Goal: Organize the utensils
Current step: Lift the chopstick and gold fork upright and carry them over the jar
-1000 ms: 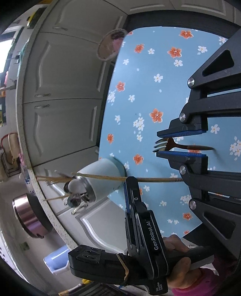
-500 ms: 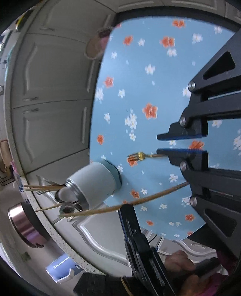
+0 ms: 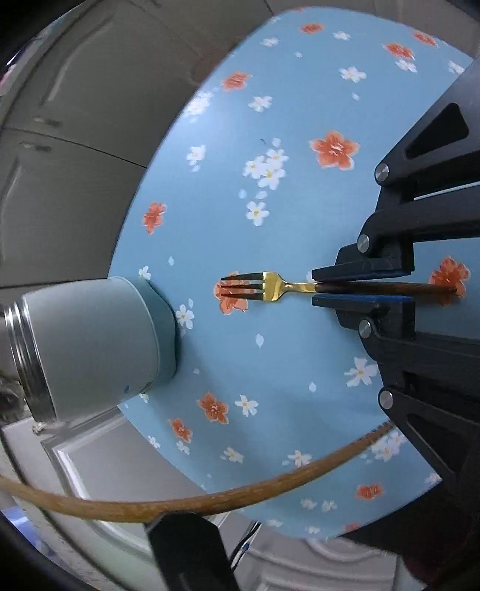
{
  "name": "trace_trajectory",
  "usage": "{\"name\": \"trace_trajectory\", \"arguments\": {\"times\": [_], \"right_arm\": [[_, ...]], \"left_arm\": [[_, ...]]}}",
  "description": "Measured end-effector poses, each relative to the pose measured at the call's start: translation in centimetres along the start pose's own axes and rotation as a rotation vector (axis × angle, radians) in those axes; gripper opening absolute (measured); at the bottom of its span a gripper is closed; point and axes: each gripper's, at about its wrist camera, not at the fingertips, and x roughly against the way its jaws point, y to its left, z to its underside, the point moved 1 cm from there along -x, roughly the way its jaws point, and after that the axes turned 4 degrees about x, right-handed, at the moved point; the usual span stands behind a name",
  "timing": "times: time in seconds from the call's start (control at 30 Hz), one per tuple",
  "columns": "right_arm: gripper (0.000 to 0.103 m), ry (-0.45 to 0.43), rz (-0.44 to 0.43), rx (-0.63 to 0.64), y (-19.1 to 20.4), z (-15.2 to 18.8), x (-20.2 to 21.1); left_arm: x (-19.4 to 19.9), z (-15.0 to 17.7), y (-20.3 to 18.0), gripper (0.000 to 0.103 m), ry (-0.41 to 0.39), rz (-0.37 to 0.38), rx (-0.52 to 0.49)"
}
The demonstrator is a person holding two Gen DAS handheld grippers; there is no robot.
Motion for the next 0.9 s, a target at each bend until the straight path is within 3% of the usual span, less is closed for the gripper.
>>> {"name": "trace_trajectory", "arguments": {"times": [0.23,0.43,0.67,0.9], "right_arm": [[0.006,-0.141,-0.127,-0.137,-2.2,0.7,5.5],[0.006,-0.269,-0.221,-0.187,-2.3,-1.6,10.1],[0.006,-0.337,-0.217,-0.151,-1.4,-4.5,12.9],[0.006,-0.44,-0.218,-0.133,-0.9,-8.8,16.2]], "left_arm": [[1.2,-1.1,0.3,0.005,-0.024,0.029,0.025],[2.6,-2.7,0.1,0.005,-0.054,0.034,0.024],[4.6,-4.4,-0.6,0.004,-0.093,0.021,-0.009],[7.9,-8.3,-0.3,0.004,-0.159,-0.014,-0.02]]}}
